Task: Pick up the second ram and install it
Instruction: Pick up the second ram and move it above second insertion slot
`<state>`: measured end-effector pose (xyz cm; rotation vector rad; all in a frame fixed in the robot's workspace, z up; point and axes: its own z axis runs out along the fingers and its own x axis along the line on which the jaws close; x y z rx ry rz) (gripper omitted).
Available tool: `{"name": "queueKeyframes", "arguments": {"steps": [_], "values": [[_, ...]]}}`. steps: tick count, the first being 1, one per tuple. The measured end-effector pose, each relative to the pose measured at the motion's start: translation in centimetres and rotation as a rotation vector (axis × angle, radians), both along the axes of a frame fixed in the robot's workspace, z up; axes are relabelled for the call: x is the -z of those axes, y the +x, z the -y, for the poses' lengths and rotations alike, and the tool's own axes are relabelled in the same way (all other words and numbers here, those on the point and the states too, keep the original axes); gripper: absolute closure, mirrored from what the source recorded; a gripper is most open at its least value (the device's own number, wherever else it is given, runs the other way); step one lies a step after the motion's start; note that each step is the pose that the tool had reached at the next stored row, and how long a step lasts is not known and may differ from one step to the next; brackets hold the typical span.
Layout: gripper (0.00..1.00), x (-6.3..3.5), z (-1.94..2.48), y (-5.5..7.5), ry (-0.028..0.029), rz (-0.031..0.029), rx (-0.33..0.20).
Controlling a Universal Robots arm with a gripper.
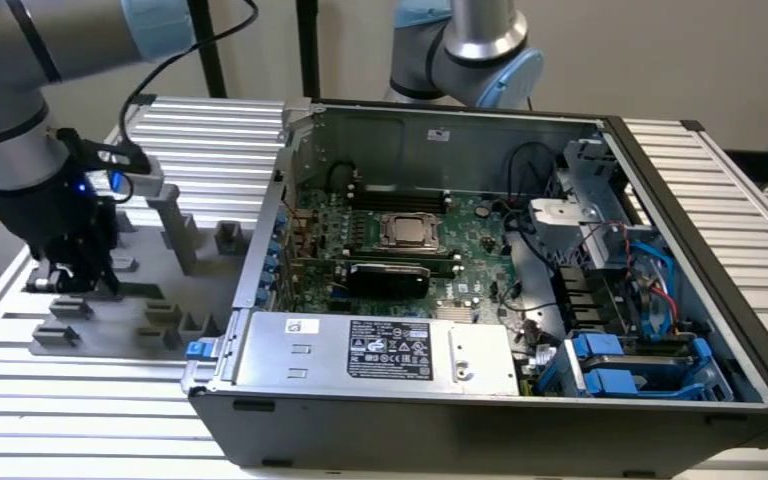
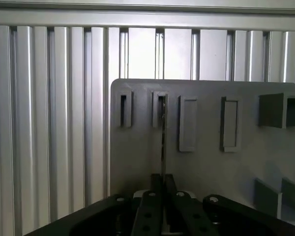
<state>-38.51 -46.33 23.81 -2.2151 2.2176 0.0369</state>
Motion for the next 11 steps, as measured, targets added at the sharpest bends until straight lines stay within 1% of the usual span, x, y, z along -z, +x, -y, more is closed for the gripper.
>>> {"name": "queueKeyframes", "arguments": {"steps": [6,11], "values": [[1.00,-2.71,0.01,0.2,0.0000,-0.0001,0.000],[1.00,-4.99,0.00,0.8,0.0001,0.0000,0.000]]}}
